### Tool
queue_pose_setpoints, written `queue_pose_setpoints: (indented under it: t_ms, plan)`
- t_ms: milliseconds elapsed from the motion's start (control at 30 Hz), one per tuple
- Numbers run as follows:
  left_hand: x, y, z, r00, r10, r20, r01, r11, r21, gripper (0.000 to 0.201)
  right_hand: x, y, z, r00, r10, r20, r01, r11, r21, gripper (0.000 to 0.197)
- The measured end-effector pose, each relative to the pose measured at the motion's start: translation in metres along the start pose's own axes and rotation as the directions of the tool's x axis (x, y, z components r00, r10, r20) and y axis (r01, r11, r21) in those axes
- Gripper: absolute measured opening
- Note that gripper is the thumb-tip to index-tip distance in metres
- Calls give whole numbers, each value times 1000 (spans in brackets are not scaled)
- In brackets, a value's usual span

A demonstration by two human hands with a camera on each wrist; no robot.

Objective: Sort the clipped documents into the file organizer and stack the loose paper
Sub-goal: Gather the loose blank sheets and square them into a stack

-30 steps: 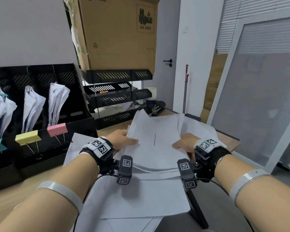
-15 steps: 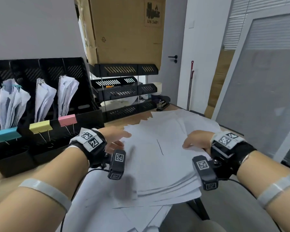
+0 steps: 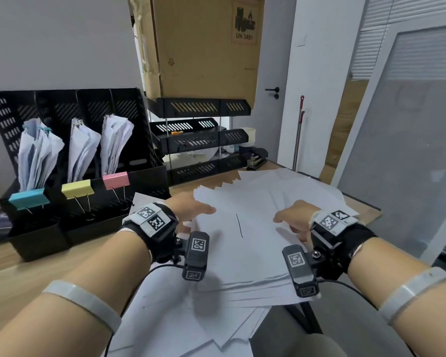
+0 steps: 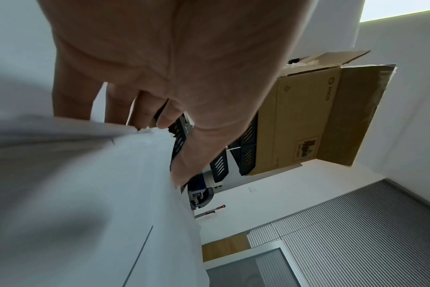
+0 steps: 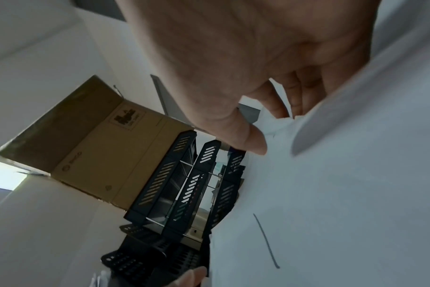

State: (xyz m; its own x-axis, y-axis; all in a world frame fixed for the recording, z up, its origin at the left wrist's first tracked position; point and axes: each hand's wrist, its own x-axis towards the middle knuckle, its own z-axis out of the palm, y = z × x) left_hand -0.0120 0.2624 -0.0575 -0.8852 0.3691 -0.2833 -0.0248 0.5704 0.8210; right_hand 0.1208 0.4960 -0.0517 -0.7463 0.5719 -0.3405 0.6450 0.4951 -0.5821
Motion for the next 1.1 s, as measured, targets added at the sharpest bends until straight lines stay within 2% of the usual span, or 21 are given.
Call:
queue_pose_setpoints:
  t_ms: [67, 167, 233, 267, 367, 467, 567, 633, 700, 733, 833, 900, 933, 1000, 1033, 1100]
  plan:
    - [3, -4, 0, 1000, 14, 16, -14, 1000, -6, 34, -6, -4, -3, 1000, -3, 17, 5, 997, -77, 27]
    - [2, -9, -2, 997, 45, -55, -44, 999, 23, 24, -9, -8, 2, 999, -17, 44, 22, 991, -132, 26]
    - [-5, -4, -5, 998, 7, -58, -1, 994, 108, 25, -8, -11, 9, 997, -43, 68, 53, 986, -161, 10]
    - [-10, -1, -6, 998, -17, -64, 27, 986, 163, 25, -5, -11, 12, 995, -63, 83, 74, 986, -146, 15]
    - [-18, 7, -5, 995, -76, -69, 90, 966, 242, 40, -7, -13, 14, 993, -100, 65, 105, 991, -85, 19]
    - [-13, 11, -7, 997, -63, -45, 73, 961, 266, 56, -9, -15, 15, 987, -159, -6, 158, 986, -59, 25]
    - [-6, 10, -7, 995, -77, -62, 87, 978, 192, 69, -11, -13, 14, 985, -170, -36, 169, 985, -29, 26]
    - [-4, 5, -1, 992, -126, -7, 126, 992, 18, 75, -11, -11, 12, 984, -172, -39, 173, 985, 8, 15]
    - [-3, -2, 8, 995, -97, 2, 96, 988, -119, 65, -10, -7, 10, 981, -190, -47, 192, 981, 24, 3]
    - [-2, -5, 12, 997, -74, -13, 71, 989, -132, 57, -8, -4, 10, 981, -188, -50, 190, 982, 25, 3]
    - [2, -13, 19, 999, -45, -30, 42, 994, -97, 54, -2, 5, 10, 988, -144, -63, 146, 989, 25, 15]
    - [6, -17, 14, 1000, -23, -16, 21, 997, -74, 54, 5, 10, 11, 992, -107, -69, 115, 986, 122, 13]
    - [8, -17, 8, 1000, -8, -4, 7, 999, -45, 53, 7, 12, 11, 995, -82, -55, 93, 968, 234, 11]
    - [5, -13, -5, 1000, 24, -11, -24, 1000, -3, 52, 12, 16, 8, 1000, -20, 24, 6, 879, 476, 37]
    - [2, -9, -13, 998, 41, -39, -41, 999, 6, 46, 15, 18, 7, 999, -9, 54, -20, 857, 516, 49]
    - [0, -3, -29, 991, 103, -91, -100, 994, 41, 31, 20, 19, 6, 995, -33, 93, -11, 901, 433, 53]
